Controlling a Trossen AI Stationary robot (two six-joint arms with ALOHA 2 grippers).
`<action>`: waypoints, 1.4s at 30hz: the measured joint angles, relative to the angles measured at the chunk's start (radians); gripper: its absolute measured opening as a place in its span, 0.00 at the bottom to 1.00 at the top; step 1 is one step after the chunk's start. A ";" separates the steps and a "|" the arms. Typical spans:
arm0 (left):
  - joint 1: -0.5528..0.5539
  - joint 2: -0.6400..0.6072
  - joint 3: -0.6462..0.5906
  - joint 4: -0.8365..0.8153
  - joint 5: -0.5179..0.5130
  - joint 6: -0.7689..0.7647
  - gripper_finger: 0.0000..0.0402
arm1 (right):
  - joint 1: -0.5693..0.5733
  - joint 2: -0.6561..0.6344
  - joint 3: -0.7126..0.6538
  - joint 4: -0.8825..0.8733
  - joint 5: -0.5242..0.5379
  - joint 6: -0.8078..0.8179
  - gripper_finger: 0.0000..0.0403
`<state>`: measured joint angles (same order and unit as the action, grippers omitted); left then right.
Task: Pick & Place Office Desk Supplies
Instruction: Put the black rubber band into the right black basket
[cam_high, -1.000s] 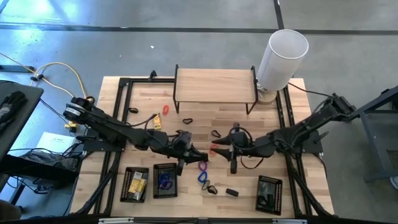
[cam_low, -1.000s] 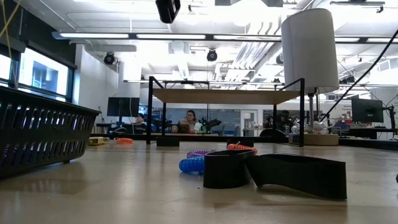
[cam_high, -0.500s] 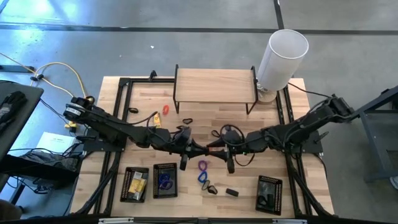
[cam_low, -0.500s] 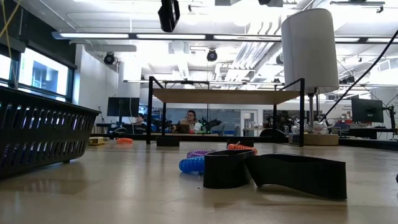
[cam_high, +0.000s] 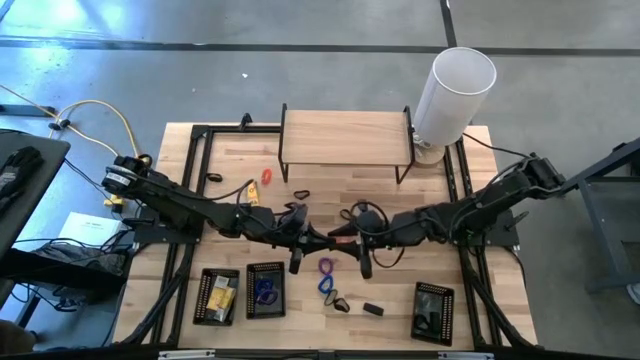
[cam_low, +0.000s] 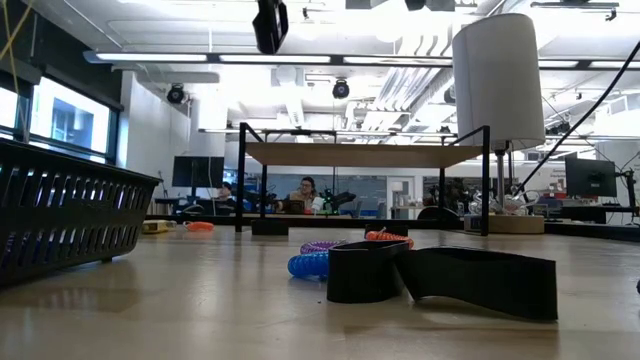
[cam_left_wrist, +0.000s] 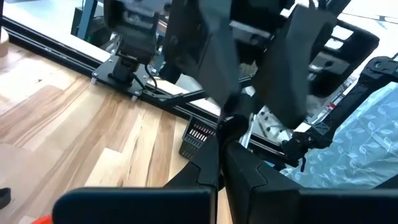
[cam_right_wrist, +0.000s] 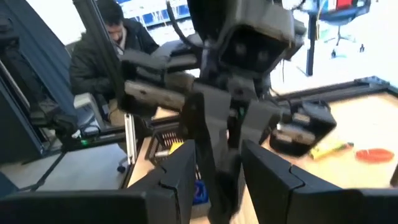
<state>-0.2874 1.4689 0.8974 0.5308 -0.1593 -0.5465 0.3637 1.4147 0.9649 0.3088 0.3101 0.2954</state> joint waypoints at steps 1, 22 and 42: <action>0.000 0.000 0.000 -0.001 0.000 0.000 0.00 | 0.000 0.000 0.000 0.007 -0.004 -0.008 0.29; -0.001 0.000 0.000 -0.009 0.001 -0.007 0.00 | -0.027 0.000 0.000 -0.063 0.029 -0.009 0.29; -0.001 0.000 0.000 -0.016 0.003 0.002 0.00 | -0.026 0.000 0.000 -0.079 0.001 -0.011 0.29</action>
<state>-0.2882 1.4685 0.8970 0.5152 -0.1566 -0.5447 0.3374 1.4147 0.9649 0.2295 0.3109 0.2848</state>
